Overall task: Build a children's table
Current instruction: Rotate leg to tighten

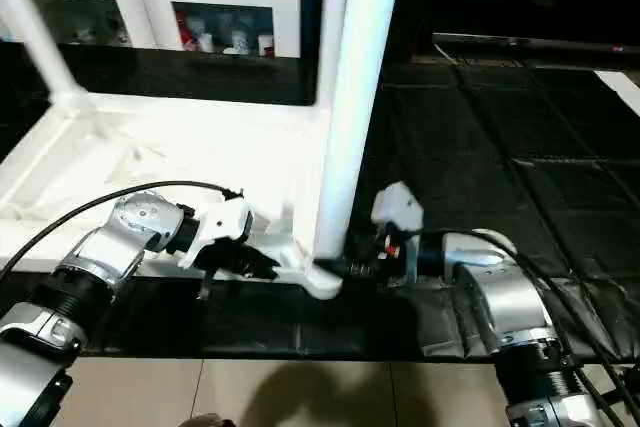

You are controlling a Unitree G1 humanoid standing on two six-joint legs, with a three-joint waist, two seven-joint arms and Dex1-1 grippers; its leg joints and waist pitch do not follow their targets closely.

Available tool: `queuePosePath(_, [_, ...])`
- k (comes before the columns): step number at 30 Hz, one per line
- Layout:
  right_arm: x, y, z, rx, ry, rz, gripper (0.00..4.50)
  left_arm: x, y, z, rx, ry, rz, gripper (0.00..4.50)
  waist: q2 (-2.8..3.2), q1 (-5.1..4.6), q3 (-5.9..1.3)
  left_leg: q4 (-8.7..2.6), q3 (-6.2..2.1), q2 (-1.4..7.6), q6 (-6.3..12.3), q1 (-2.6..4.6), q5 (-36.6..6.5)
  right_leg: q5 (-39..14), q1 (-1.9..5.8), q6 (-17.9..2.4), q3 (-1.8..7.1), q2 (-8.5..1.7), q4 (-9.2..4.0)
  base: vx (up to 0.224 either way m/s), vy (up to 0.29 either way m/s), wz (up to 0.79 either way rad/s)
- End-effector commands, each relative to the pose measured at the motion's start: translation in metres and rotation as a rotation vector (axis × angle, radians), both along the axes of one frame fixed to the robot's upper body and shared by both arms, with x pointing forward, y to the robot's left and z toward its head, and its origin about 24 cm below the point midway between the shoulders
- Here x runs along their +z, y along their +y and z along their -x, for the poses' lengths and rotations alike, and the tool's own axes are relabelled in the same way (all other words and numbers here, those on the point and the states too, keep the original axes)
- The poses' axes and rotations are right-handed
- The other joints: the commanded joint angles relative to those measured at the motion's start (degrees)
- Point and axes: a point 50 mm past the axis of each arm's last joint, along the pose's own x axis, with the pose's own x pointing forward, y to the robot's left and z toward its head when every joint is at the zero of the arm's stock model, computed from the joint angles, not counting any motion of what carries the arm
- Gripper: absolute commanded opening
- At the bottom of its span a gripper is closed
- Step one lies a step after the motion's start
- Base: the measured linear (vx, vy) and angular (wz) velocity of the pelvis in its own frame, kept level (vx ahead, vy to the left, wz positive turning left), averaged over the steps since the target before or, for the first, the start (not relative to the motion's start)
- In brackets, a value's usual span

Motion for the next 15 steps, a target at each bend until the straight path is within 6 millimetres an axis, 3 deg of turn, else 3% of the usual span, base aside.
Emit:
queuePosePath(1, [0.002,-0.001,0.001,0.026,0.01,-0.009,3.95,0.003,-0.009,0.004,-0.112,-0.013,-0.033,0.0,-0.33,-0.1,-3.92,-3.14,-0.3,1.75,3.3,0.9,-8.2,-3.6,2.83,-13.0,2.32,-4.33,-3.57,0.0,0.0,0.0])
queuePosePath(3, [0.001,0.0,0.001,0.037,0.022,-0.016,3.95,0.004,-0.01,0.005,-0.124,-0.013,-0.035,0.0,-0.38,0.02,-3.92,-3.14,-0.31,1.76,3.15,0.91,-8.5,-4.1,2.83,-13.0,2.31,-4.36,-3.61,0.0,0.0,0.0])
queuePosePath(15, [-0.007,0.014,-0.009,0.017,-0.017,0.005,2.87,0.003,-0.012,0.002,-0.12,-0.045,-0.045,0.0,-0.44,0.5,-3.88,-3.14,-0.37,1.7,1.8,0.88,-9.6,-6.3,2.61,-12.3,2.35,-4.42,-3.61,0.0,0.0,0.0])
